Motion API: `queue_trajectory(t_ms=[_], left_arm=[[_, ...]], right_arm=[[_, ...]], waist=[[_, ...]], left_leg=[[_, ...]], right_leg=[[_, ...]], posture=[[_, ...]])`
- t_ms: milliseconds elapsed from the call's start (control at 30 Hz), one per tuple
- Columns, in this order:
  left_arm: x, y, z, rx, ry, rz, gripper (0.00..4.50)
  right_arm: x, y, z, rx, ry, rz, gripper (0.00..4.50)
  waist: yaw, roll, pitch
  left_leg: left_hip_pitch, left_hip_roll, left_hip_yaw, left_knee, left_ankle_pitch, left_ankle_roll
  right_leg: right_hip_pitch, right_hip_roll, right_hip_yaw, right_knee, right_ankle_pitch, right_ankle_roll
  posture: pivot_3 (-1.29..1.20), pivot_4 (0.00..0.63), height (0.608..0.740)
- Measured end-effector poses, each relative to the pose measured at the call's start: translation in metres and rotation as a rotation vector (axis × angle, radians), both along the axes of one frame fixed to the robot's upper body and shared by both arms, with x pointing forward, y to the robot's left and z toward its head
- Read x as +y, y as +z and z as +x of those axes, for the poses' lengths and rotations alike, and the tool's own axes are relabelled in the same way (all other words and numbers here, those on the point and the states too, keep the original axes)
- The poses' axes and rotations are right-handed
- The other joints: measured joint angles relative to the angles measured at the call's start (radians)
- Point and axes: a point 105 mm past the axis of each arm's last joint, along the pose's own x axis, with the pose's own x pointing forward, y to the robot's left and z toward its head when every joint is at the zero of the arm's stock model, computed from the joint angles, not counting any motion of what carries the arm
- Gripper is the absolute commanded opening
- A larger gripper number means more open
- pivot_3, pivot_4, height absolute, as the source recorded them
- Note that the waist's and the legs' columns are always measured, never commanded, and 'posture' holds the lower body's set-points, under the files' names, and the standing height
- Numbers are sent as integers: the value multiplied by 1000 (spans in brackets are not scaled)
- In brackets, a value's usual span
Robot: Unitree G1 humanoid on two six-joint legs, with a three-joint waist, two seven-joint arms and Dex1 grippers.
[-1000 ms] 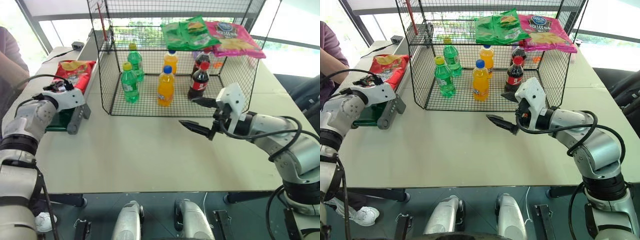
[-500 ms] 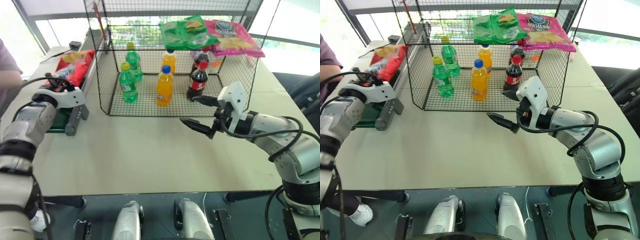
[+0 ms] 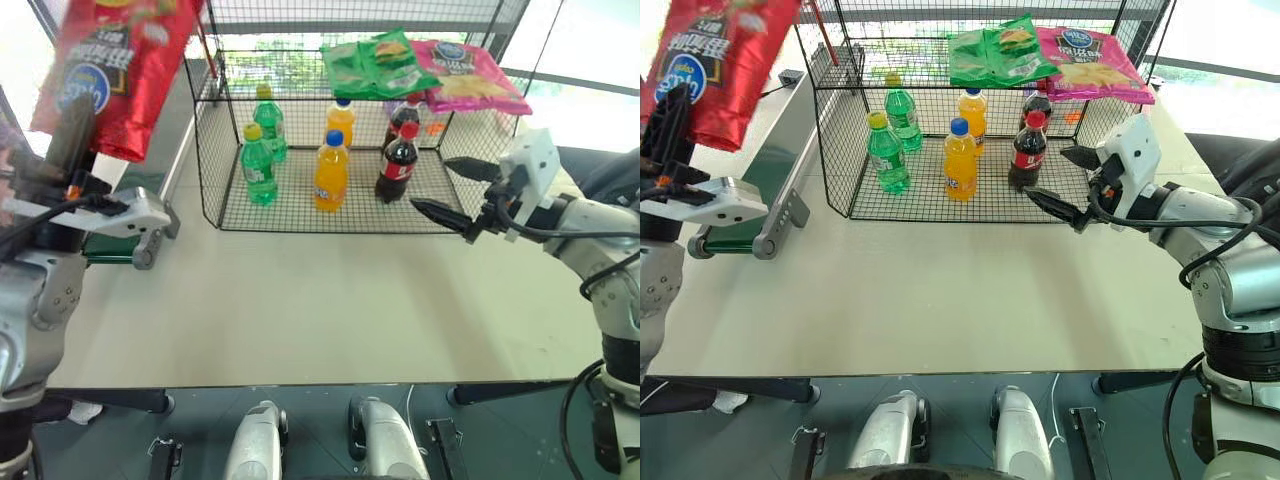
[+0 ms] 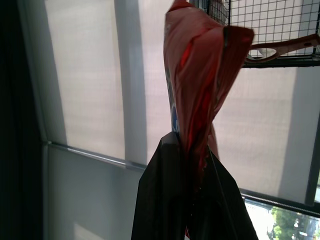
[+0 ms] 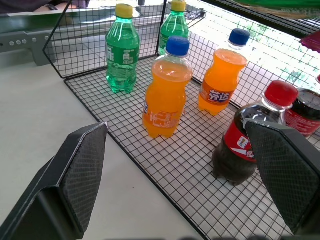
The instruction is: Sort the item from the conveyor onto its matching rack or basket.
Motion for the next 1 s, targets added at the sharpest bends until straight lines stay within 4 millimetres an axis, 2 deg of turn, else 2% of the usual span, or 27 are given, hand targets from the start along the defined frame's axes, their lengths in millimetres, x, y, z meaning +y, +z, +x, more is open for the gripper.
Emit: queue_trajectory(t_ms=[67, 200, 367, 567, 733, 833, 1000], left_arm=[[-3, 0, 2, 0, -14, -29, 16], [-29, 2, 7, 8, -110, -50, 16], [-56, 9, 23, 21, -191, -61, 16], [-87, -3, 60, 158, -274, -105, 16], [-103, -10, 93, 277, -276, -128, 16], [-110, -5, 108, 282, -267, -125, 16], [-114, 19, 139, 276, -185, -120, 16]], right_arm=[[0, 2, 2, -7, 2, 1, 4500], [2, 8, 2, -38, 11, -5, 4500], [-3, 11, 2, -48, -7, 5, 4500], [-17, 21, -7, -83, -67, 23, 4500], [-21, 21, -16, -91, -107, 20, 4500], [-22, 19, -19, -90, -122, 21, 4500], [-21, 18, -22, -90, -131, 28, 4500]], waist=[[0, 0, 0], [1, 0, 0], [1, 0, 0], [2, 0, 0], [0, 0, 0], [1, -1, 0], [2, -1, 0]], left_leg=[[0, 0, 0, 0, 0, 0], [0, -1, 0, 0, 0, 0], [0, -1, 0, 0, 0, 0], [2, -1, 0, 0, 0, 0], [2, -1, 0, 0, 0, 0], [2, -1, -1, 0, 0, 0], [2, -1, -1, 1, 0, 0]], right_leg=[[1, 0, 0, 0, 0, 0], [2, 0, 0, -1, 0, 0], [2, 0, 0, -1, 0, 0], [4, 0, 0, -1, 0, 0], [4, 1, 0, -1, 0, 1], [4, 1, 0, -1, 0, 1], [5, 1, 0, -1, 0, 1]], posture=[[0, 150, 740], [0, 150, 740], [0, 150, 740], [0, 150, 740], [0, 150, 740], [0, 150, 740], [0, 150, 740]])
